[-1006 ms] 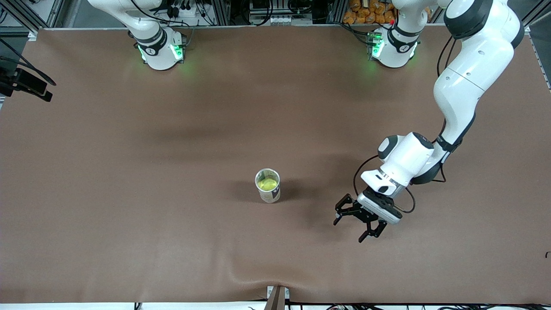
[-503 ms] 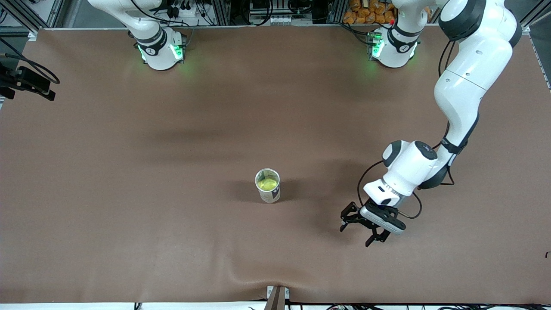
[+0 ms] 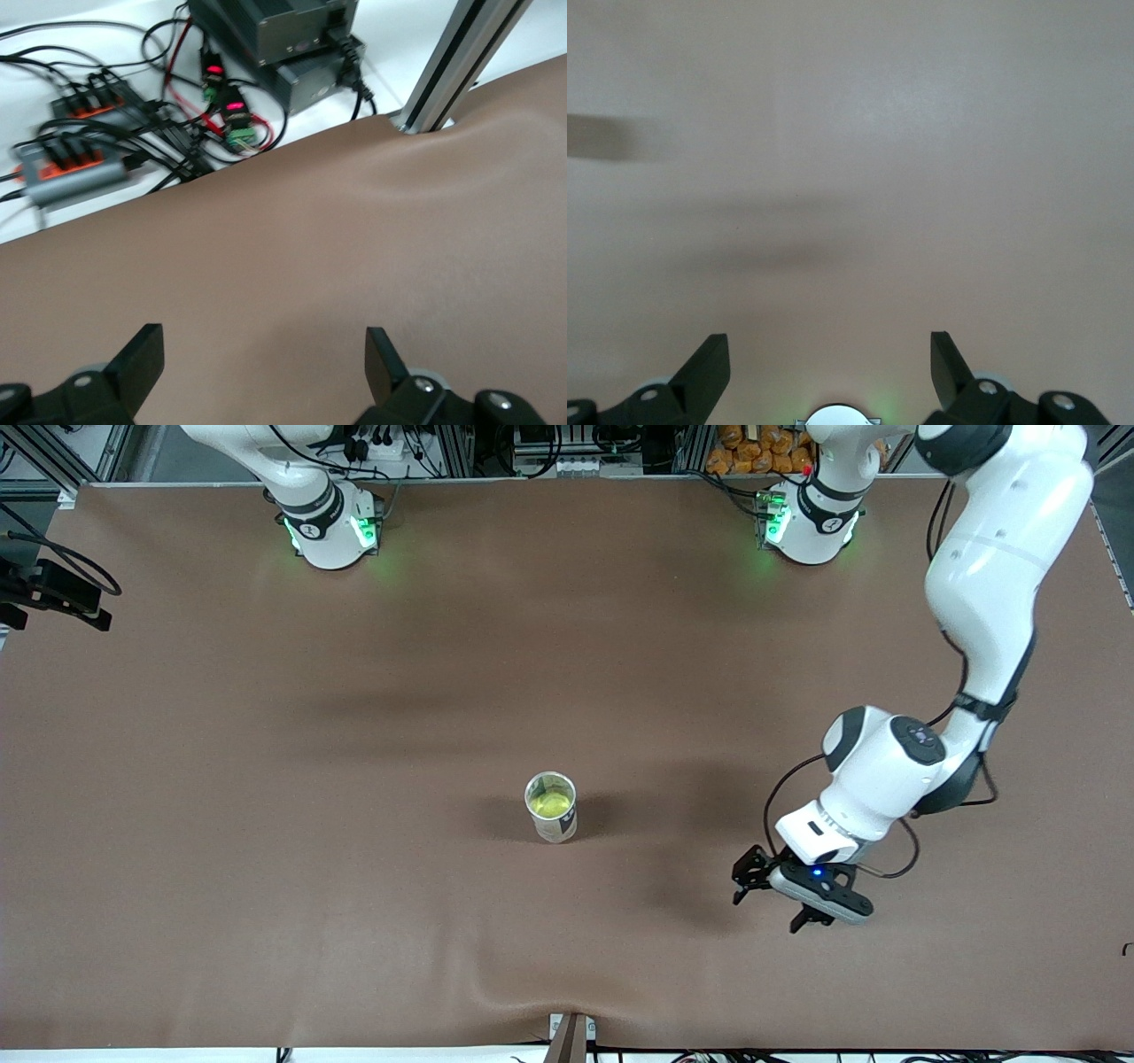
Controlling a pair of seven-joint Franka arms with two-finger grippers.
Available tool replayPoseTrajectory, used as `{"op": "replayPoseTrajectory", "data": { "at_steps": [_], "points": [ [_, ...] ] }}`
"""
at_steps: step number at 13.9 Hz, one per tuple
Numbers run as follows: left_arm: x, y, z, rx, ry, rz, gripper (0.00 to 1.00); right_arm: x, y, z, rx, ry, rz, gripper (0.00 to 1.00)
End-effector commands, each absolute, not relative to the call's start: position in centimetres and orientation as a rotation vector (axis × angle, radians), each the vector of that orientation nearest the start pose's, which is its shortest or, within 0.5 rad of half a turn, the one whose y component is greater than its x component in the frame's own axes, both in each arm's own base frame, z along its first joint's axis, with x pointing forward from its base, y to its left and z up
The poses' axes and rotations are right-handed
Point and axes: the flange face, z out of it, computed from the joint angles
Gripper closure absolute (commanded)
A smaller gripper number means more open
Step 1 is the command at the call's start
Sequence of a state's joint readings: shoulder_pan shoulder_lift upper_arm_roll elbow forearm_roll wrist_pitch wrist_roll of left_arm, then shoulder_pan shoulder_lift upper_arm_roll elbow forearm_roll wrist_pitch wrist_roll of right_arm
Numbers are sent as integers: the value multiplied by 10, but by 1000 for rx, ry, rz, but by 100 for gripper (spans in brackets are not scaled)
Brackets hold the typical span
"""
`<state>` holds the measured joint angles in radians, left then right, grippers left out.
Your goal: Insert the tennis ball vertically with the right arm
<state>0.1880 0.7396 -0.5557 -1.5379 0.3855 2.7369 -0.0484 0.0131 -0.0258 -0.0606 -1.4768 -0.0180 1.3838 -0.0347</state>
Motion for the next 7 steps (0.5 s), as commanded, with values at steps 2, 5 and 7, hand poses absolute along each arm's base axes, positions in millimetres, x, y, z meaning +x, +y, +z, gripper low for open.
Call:
{"op": "replayPoseTrajectory", "data": {
  "at_steps": [2, 5, 7],
  "points": [
    [693, -212, 394, -3162, 379, -657, 0, 528, -31, 671, -3151, 9, 95, 0],
    [674, -225, 428, -3168, 205, -530, 0, 528, -31, 671, -3151, 9, 98, 0],
    [655, -231, 460, -3132, 150, -417, 0, 528, -30, 671, -3151, 6, 98, 0]
  ]
}}
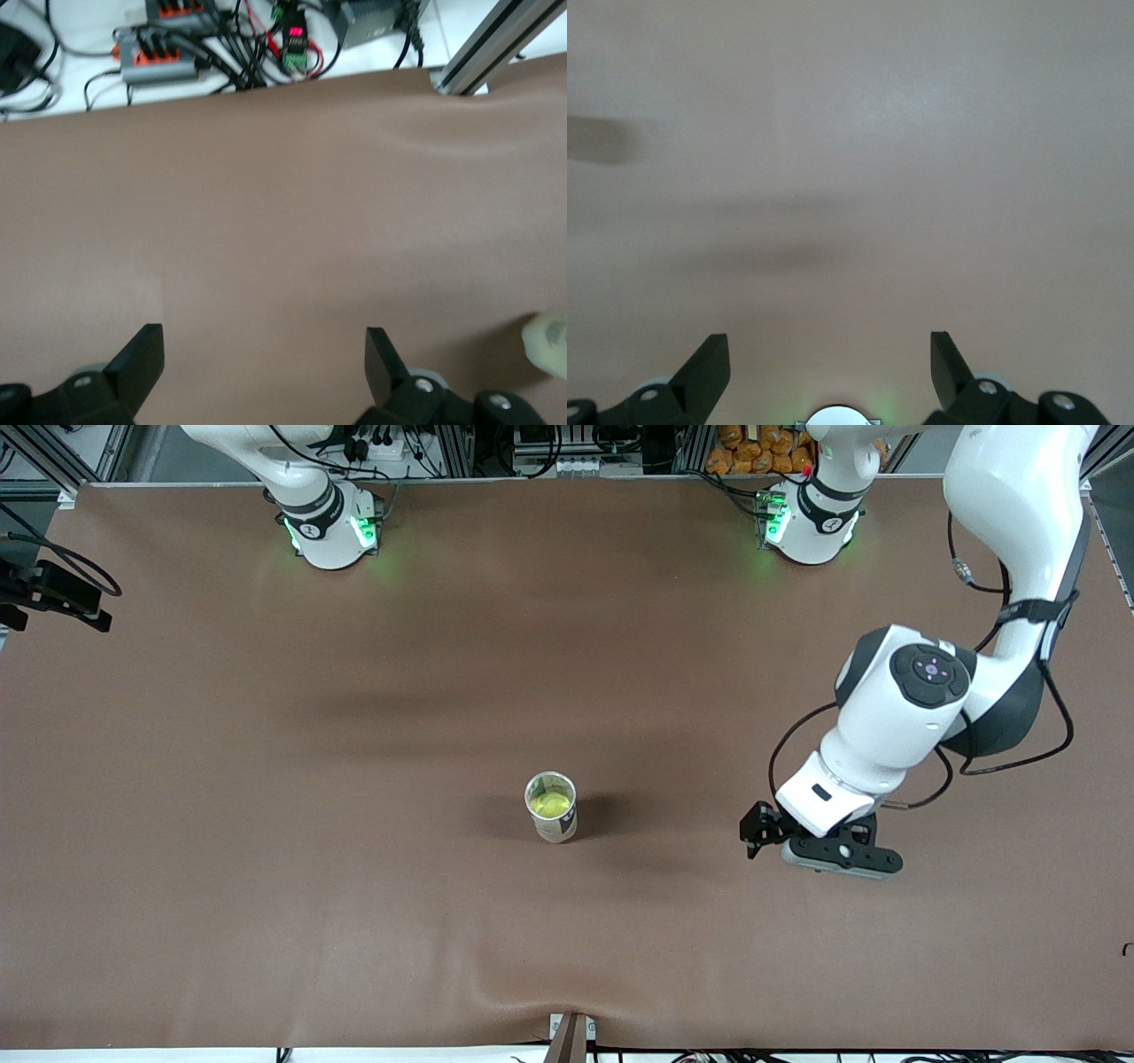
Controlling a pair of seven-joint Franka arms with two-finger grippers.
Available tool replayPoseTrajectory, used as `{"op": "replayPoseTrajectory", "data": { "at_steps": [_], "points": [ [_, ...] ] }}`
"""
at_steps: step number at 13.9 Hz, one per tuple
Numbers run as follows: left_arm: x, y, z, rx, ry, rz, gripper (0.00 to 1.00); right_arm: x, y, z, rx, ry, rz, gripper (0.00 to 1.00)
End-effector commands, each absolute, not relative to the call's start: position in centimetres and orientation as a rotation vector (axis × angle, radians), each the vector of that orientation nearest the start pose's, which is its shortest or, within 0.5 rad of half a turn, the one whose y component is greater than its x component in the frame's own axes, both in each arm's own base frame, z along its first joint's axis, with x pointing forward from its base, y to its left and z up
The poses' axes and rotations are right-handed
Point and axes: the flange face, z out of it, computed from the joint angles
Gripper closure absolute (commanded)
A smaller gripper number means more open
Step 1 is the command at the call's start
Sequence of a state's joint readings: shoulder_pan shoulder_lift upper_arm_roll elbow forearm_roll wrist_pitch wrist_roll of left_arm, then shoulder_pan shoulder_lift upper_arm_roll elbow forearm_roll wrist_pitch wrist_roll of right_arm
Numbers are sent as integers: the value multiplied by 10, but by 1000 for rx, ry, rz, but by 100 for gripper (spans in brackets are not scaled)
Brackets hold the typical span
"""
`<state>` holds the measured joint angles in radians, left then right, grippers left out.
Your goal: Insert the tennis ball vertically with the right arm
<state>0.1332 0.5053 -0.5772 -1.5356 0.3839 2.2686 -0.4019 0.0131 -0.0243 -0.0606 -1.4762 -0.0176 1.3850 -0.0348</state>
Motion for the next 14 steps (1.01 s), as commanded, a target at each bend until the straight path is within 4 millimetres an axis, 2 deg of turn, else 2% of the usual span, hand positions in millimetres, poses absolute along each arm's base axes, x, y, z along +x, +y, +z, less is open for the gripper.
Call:
{"op": "replayPoseTrajectory", "data": {
  "at_steps": [1, 5, 8, 9, 10, 13, 14],
  "points": [
    [648, -226, 473, -3100, 132, -363, 0, 528, -30, 671, -3151, 6, 98, 0],
    [620, -196, 519, -2975, 70, -229, 0, 528, -30, 671, -3151, 6, 100, 0],
    [623, -151, 547, -2945, -43, -262, 0, 528, -30, 671, -3151, 4, 100, 0],
    [630, -143, 563, -2955, -73, -309, 0, 528, -31, 671, -3151, 6, 100, 0],
    [633, -136, 571, -2957, -91, -331, 0, 528, -33, 671, -3151, 11, 100, 0],
    [632, -117, 582, -2960, -139, -336, 0, 527, -41, 671, -3149, 35, 100, 0],
    [627, -114, 592, -2946, -144, -346, 0, 528, -41, 670, -3149, 35, 103, 0]
  ]
}}
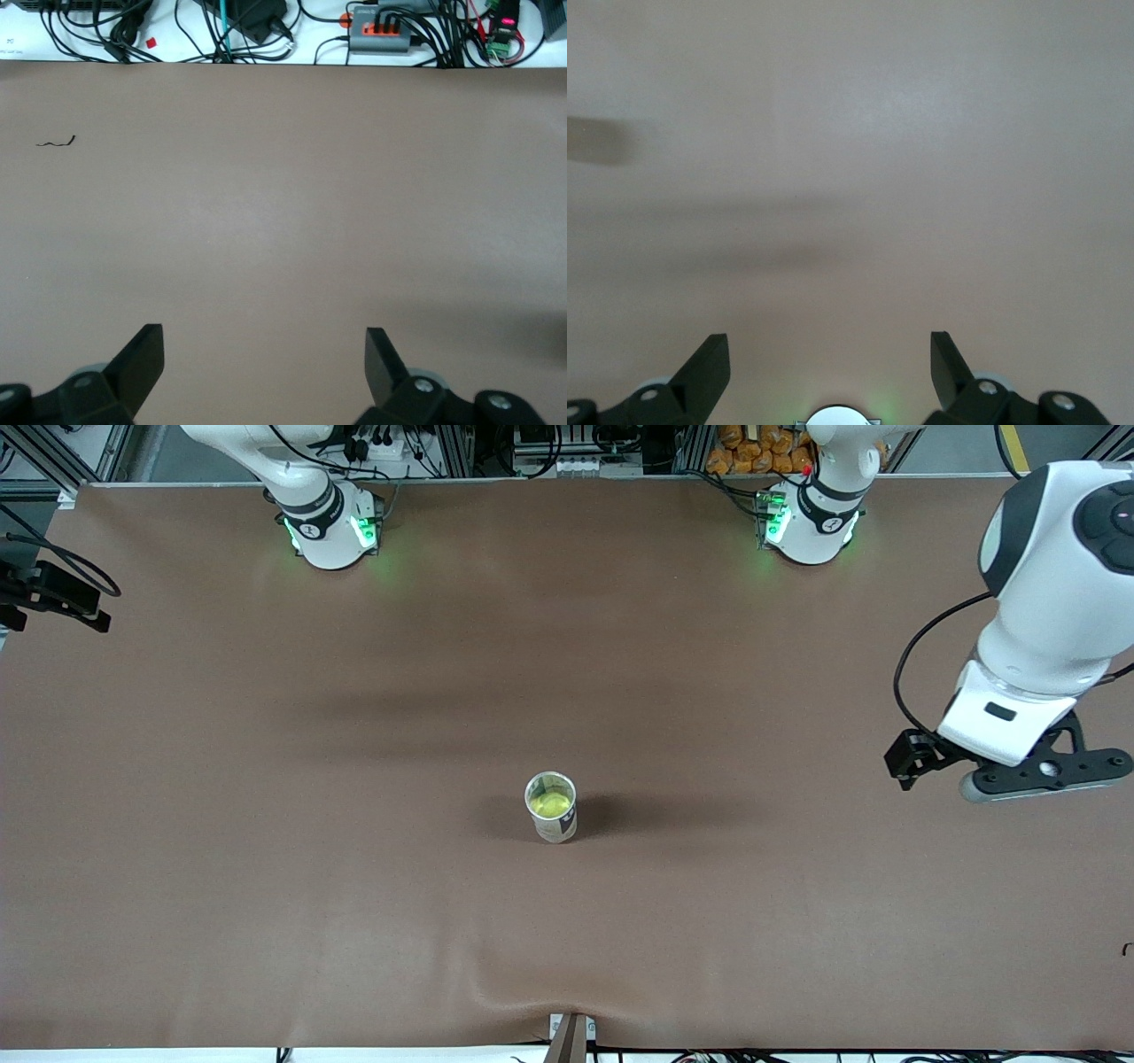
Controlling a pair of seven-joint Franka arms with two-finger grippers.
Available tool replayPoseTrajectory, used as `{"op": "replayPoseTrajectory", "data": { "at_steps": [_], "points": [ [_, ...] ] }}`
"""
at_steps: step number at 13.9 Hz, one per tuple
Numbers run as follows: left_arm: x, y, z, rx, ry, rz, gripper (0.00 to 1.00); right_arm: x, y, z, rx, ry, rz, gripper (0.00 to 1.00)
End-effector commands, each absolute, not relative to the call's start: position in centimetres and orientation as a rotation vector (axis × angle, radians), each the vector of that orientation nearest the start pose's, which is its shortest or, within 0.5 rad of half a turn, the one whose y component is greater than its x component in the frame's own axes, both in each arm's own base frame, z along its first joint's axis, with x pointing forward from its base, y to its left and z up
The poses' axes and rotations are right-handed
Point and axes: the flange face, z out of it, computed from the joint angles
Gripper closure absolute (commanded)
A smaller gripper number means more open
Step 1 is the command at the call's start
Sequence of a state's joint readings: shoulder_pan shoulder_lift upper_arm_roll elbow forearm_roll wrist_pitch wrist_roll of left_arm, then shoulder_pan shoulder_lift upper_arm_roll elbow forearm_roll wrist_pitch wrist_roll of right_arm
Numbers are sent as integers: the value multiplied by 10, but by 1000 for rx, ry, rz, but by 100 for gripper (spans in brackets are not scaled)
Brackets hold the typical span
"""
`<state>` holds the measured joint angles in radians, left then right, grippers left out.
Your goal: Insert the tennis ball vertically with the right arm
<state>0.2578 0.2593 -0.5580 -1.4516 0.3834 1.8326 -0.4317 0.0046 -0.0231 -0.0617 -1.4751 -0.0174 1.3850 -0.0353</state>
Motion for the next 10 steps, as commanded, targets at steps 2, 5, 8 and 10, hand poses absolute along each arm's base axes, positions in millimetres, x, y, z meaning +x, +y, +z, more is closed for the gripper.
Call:
{"op": "replayPoseTrajectory", "data": {
  "at_steps": [2, 5, 8, 10],
  "points": [
    [622, -114, 607, -2942, -135, -367, 0, 528, -40, 670, -3149, 33, 103, 0],
    [608, -109, 622, -2926, -89, -325, 0, 528, -30, 671, -3151, 4, 100, 0],
    [597, -73, 637, -3034, 3, -266, 0, 528, -30, 670, -3151, 2, 103, 0],
    [581, -60, 640, -3050, -12, -164, 0, 528, -30, 670, -3151, 4, 103, 0]
  ]
}}
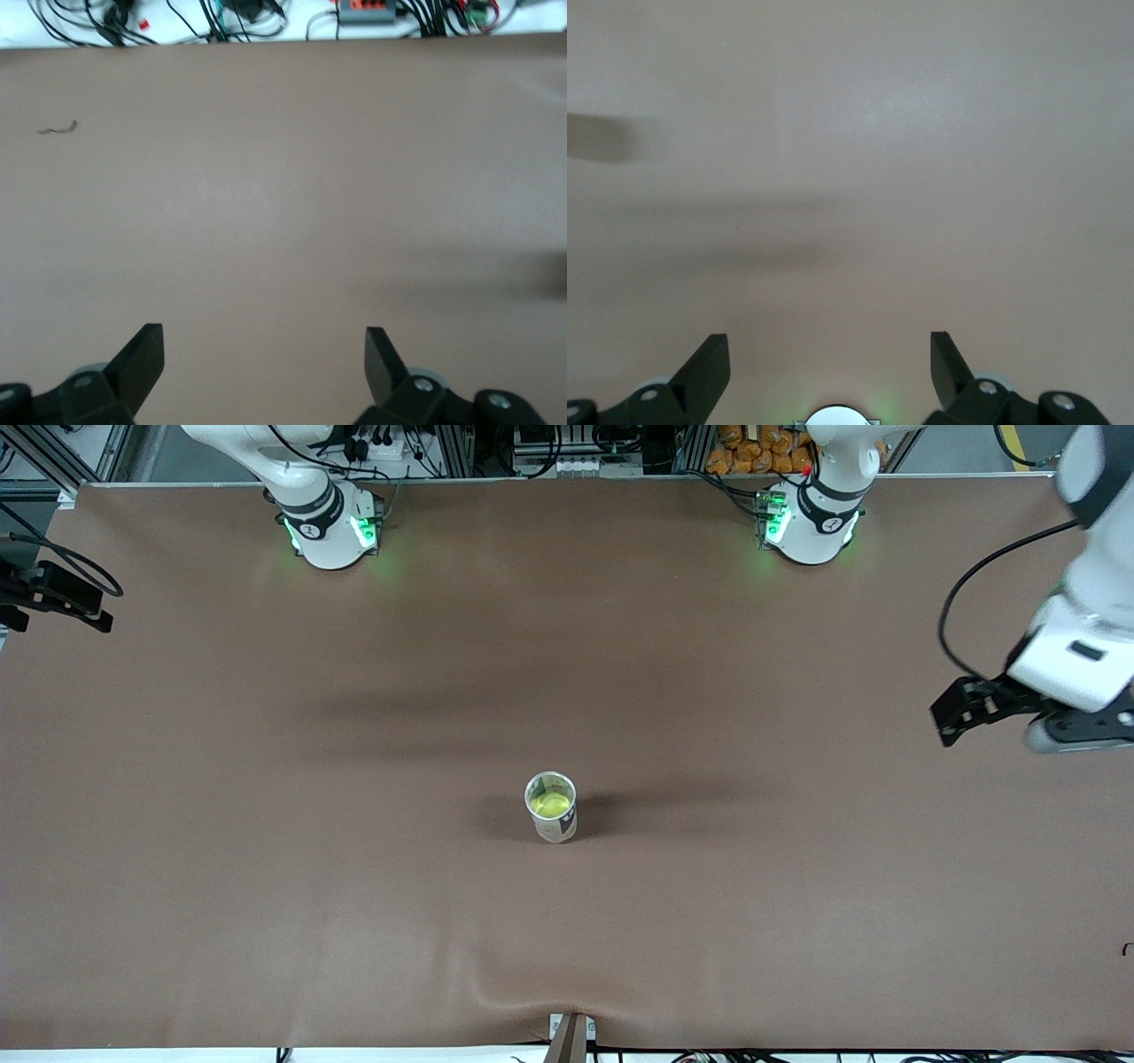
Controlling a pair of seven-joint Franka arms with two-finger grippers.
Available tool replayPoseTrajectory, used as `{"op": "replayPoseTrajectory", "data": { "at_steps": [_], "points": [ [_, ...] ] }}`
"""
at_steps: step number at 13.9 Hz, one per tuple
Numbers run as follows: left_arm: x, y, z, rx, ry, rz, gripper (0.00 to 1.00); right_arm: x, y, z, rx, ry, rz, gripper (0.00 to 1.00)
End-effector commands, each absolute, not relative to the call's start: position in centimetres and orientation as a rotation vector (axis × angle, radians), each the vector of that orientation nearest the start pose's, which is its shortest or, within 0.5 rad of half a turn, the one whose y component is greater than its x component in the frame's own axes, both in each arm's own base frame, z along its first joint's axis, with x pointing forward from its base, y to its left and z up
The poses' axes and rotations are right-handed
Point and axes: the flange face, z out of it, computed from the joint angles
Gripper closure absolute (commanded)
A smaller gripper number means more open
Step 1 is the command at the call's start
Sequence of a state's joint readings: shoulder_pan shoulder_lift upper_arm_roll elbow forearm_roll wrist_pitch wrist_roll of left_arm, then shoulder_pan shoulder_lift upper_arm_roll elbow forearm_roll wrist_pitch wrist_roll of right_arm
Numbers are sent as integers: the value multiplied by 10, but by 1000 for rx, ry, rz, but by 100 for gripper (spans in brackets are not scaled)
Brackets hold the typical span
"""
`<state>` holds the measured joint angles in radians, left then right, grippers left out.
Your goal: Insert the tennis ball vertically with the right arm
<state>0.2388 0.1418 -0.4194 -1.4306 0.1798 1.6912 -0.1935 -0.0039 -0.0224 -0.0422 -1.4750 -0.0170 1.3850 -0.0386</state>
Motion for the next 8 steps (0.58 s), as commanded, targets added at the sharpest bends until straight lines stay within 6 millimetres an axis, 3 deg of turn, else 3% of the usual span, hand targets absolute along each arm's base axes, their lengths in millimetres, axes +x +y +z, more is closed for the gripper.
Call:
{"op": "replayPoseTrajectory", "data": {
  "at_steps": [1, 4, 8],
  "points": [
    [572, -53, 648, -3084, -17, -142, 0, 528, -30, 670, -3151, 2, 105, 0],
    [554, -26, 656, -3142, -19, -87, 0, 528, -30, 670, -3151, 2, 105, 0],
    [536, -31, 654, -3140, -3, -75, 0, 528, -30, 670, -3151, 2, 105, 0]
  ]
}}
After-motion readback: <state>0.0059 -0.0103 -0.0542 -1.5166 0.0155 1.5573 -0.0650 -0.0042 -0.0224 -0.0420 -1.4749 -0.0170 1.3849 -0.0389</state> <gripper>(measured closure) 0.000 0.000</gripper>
